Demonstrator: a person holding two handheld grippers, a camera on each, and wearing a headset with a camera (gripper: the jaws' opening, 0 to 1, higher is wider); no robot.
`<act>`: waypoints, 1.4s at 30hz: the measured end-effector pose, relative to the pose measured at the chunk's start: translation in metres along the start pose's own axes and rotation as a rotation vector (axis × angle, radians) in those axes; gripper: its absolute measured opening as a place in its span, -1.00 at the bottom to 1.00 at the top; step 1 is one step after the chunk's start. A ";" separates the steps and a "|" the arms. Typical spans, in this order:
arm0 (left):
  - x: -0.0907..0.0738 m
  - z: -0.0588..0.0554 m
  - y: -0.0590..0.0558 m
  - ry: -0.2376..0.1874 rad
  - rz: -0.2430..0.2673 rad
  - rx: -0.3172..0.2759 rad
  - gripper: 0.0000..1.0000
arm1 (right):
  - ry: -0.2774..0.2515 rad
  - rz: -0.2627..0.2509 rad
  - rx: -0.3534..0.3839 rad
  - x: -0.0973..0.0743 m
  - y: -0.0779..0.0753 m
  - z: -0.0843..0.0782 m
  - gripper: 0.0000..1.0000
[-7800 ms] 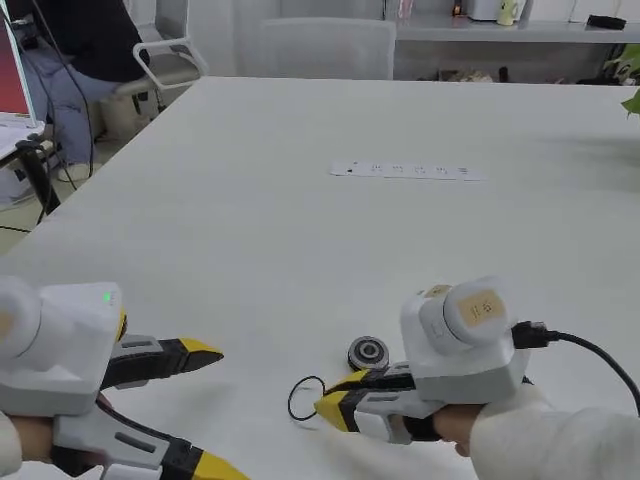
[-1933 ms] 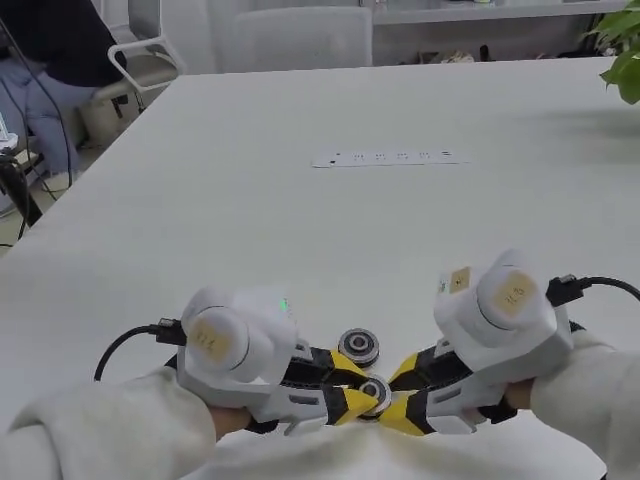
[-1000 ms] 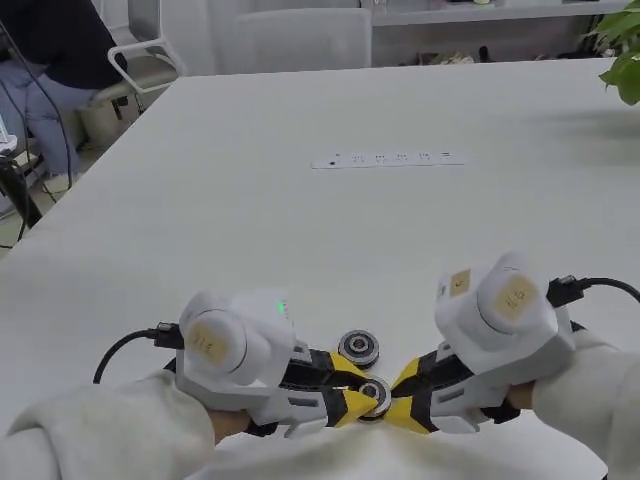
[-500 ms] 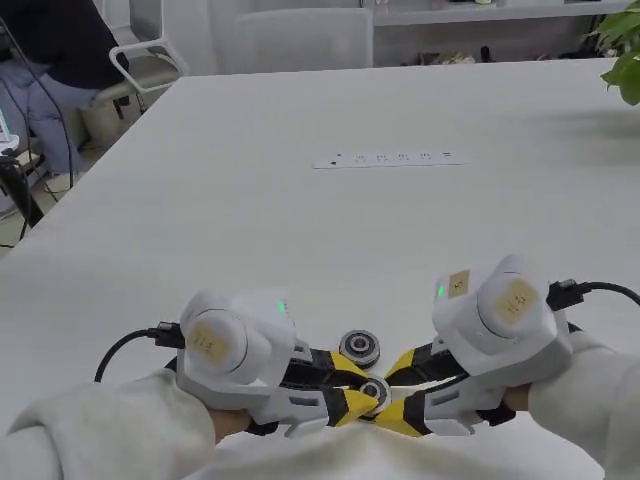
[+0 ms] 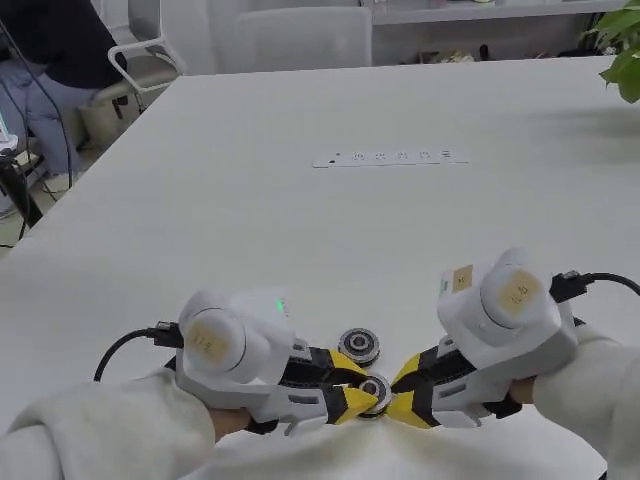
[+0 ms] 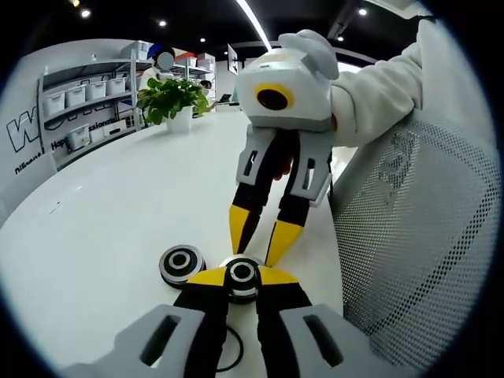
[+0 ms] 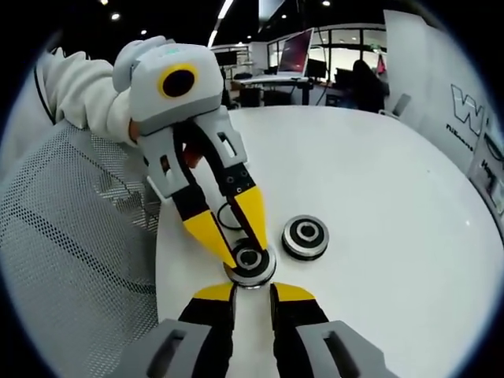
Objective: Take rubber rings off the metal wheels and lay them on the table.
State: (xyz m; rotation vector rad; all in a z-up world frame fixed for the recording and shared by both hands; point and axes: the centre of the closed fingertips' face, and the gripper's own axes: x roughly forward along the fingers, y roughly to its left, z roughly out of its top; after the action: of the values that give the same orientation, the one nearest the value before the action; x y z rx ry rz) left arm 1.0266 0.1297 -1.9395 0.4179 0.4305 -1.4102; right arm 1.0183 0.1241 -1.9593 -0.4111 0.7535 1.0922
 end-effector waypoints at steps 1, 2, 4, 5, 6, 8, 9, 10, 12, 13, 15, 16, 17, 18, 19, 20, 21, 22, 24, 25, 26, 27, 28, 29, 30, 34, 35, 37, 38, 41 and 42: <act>0.000 0.000 0.000 0.000 0.000 0.000 -0.85 | -0.020 0.018 0.011 0.000 0.003 0.003 -0.68; 0.000 0.000 0.000 0.000 0.000 0.000 -0.85 | -0.022 0.018 0.013 0.000 0.004 0.004 -0.65; 0.000 0.000 0.000 0.000 0.000 0.000 -0.85 | -0.039 0.016 0.014 0.000 0.004 0.008 -0.62; 0.000 0.000 0.000 0.000 0.000 0.000 -0.85 | -0.034 0.013 0.010 0.000 0.004 0.007 -0.61; 0.000 0.000 0.000 0.000 0.000 0.000 -0.85 | -0.035 0.007 0.006 0.001 0.003 0.007 -0.59; 0.000 0.000 0.000 0.000 0.000 0.000 -0.85 | -0.031 0.008 0.000 0.001 0.003 0.006 -0.60; 0.000 0.000 0.000 0.000 0.000 0.000 -0.85 | -0.025 0.007 -0.008 0.001 0.003 0.005 -0.61; 0.000 0.000 0.000 0.000 0.000 -0.001 -0.85 | -0.005 -0.001 -0.031 0.001 0.001 0.002 -0.64; 0.000 0.000 0.001 0.000 0.002 -0.002 -0.85 | -0.018 0.006 -0.027 0.001 0.002 0.004 -0.65; 0.000 0.000 0.001 -0.001 0.002 -0.003 -0.85 | -0.015 0.007 -0.027 0.001 0.002 0.003 -0.66; 0.000 0.000 0.001 -0.002 0.002 -0.003 -0.85 | -0.014 0.007 -0.028 0.001 0.002 0.003 -0.67; 0.000 0.000 0.001 -0.002 0.002 -0.003 -0.85 | -0.014 0.007 -0.026 0.001 0.002 0.003 -0.67; 0.000 0.000 0.001 -0.003 0.003 -0.004 -0.85 | -0.014 0.008 -0.026 0.001 0.002 0.003 -0.68; 0.000 0.000 0.001 -0.003 0.003 -0.005 -0.85 | -0.014 0.007 -0.026 0.001 0.002 0.003 -0.68; 0.000 0.000 0.001 -0.003 0.004 -0.006 -0.85 | -0.013 0.008 -0.025 0.001 0.002 0.002 -0.69; 0.000 0.000 0.001 -0.003 0.004 -0.006 -0.85 | -0.012 0.008 -0.026 0.001 0.002 0.002 -0.69; 0.000 0.000 0.001 -0.003 0.004 -0.006 -0.85 | -0.009 0.008 -0.028 0.001 0.002 0.002 -0.70; 0.000 0.000 0.001 -0.003 0.004 -0.006 -0.85 | -0.007 0.009 -0.028 0.000 0.002 0.001 -0.71; 0.001 0.000 0.001 -0.004 0.004 -0.006 -0.85 | -0.006 0.009 -0.028 0.000 0.001 0.001 -0.72; 0.001 0.000 0.001 -0.004 0.004 -0.006 -0.85 | -0.005 0.009 -0.028 0.000 0.001 0.000 -0.73; 0.001 0.000 0.001 -0.004 0.004 -0.006 -0.85 | -0.004 0.009 -0.028 0.000 0.001 0.000 -0.73; 0.001 0.000 0.001 -0.004 0.004 -0.006 -0.85 | -0.003 0.010 -0.029 0.000 0.001 0.000 -0.74; 0.001 0.000 0.001 -0.004 0.004 -0.006 -0.85 | -0.003 0.009 -0.029 0.000 0.001 0.000 -0.74; 0.001 0.000 0.001 -0.004 0.004 -0.006 -0.85 | -0.002 0.009 -0.031 0.000 0.001 0.000 -0.75; 0.001 0.000 0.001 -0.004 0.004 -0.006 -0.85 | 0.000 0.009 -0.033 -0.001 0.001 0.000 -0.76; 0.001 0.000 0.001 -0.004 0.004 -0.005 -0.85 | 0.006 0.008 -0.034 0.000 0.000 -0.001 -0.76; 0.001 0.000 0.001 -0.004 0.004 -0.005 -0.85 | 0.007 0.008 -0.035 0.000 0.000 -0.002 -0.76; 0.001 0.000 0.001 -0.004 0.004 -0.005 -0.85 | 0.008 0.006 -0.036 -0.001 0.000 -0.002 -0.77; 0.001 0.000 0.001 -0.005 0.004 -0.005 -0.85 | 0.009 0.005 -0.037 -0.001 0.000 -0.002 -0.77; 0.001 0.000 0.001 -0.005 0.004 -0.005 -0.85 | 0.004 0.005 -0.032 -0.001 -0.001 -0.001 -0.78; 0.001 0.000 0.001 -0.005 0.004 -0.005 -0.85 | -0.003 0.006 -0.023 -0.001 0.000 0.000 -0.75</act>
State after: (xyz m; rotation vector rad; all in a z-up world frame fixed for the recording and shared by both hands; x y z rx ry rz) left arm 1.0276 0.1288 -1.9398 0.4108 0.4292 -1.4056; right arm 1.0185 0.1235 -1.9586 -0.4265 0.7407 1.1080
